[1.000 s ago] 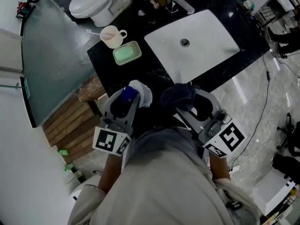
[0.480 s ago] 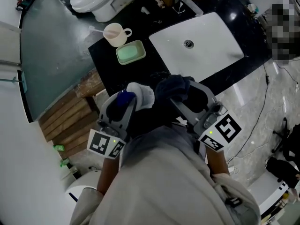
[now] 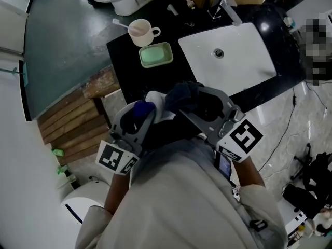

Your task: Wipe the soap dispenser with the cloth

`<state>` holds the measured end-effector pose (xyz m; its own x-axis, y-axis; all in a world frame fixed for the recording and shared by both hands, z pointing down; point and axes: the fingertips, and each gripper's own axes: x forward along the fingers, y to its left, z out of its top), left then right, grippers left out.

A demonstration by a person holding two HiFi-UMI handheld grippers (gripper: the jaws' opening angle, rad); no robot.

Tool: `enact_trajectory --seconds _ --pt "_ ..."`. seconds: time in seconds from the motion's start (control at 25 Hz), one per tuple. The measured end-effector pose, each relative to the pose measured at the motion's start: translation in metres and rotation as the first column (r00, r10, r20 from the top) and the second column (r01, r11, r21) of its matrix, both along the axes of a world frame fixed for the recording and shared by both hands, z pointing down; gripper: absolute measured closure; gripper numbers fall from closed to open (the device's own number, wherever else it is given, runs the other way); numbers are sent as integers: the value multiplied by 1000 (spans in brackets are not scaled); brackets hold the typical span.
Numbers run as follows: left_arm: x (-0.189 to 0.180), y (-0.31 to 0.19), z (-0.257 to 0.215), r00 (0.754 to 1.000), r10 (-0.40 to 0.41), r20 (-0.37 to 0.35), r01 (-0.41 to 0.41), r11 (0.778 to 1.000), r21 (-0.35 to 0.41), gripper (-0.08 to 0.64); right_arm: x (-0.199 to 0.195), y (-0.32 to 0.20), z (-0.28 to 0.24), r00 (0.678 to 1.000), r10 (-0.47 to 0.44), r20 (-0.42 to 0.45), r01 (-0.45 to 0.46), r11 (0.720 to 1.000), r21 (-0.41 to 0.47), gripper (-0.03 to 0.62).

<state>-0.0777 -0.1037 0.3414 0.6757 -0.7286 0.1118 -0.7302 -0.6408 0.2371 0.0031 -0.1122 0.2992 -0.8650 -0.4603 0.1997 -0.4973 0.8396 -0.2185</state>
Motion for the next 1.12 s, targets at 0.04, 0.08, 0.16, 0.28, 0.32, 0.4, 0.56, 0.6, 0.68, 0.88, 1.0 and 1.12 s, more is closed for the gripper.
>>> enact_trajectory --seconds 0.04,0.08,0.16,0.28,0.32,0.4,0.56,0.6,0.68,0.88,1.0,1.12 --pt "-2 0 0 1000 -3 -3 3 1000 1 433 -5 -3 2 1000 -14 -12 14 1000 4 443" --pt "-3 0 0 1000 -5 -7 5 1000 1 433 -9 -5 4 999 -28 -23 28 1000 5 443" --pt "-5 -1 1 1000 -9 -12 9 1000 1 432 -20 -9 11 998 -58 -37 58 998 -2 443" --pt "-7 -2 3 1000 -7 -25 6 1000 -4 433 -34 -13 23 994 -95 -53 95 995 -13 443" --pt "-8 -2 3 1000 -2 -27 2 1000 -6 433 -38 -13 26 993 -104 -61 104 994 -15 443" --pt "-8 -3 3 1000 5 -26 -6 1000 -5 433 -45 -13 32 991 -117 -71 116 993 -17 443" --pt "-9 -5 3 999 5 -35 -5 1000 -8 433 -50 -17 38 991 -114 -63 112 993 -34 443" --pt "-10 -5 3 999 5 -37 -5 1000 -7 433 -50 -17 40 992 -112 -61 110 993 -39 443" --pt "-11 -5 4 999 6 -39 -7 1000 -5 433 -51 -19 42 992 -112 -52 109 993 -48 443" --pt "-12 -6 5 999 12 -37 -12 1000 -7 433 -51 -20 44 993 -115 -25 113 991 -70 443" --pt "-12 -6 6 999 14 -39 -14 1000 -12 433 -50 -22 47 994 -108 -20 106 991 -83 443" --pt "-13 -7 8 999 13 -50 -14 1000 -22 433 -49 -23 49 995 -101 -13 99 990 -96 443"
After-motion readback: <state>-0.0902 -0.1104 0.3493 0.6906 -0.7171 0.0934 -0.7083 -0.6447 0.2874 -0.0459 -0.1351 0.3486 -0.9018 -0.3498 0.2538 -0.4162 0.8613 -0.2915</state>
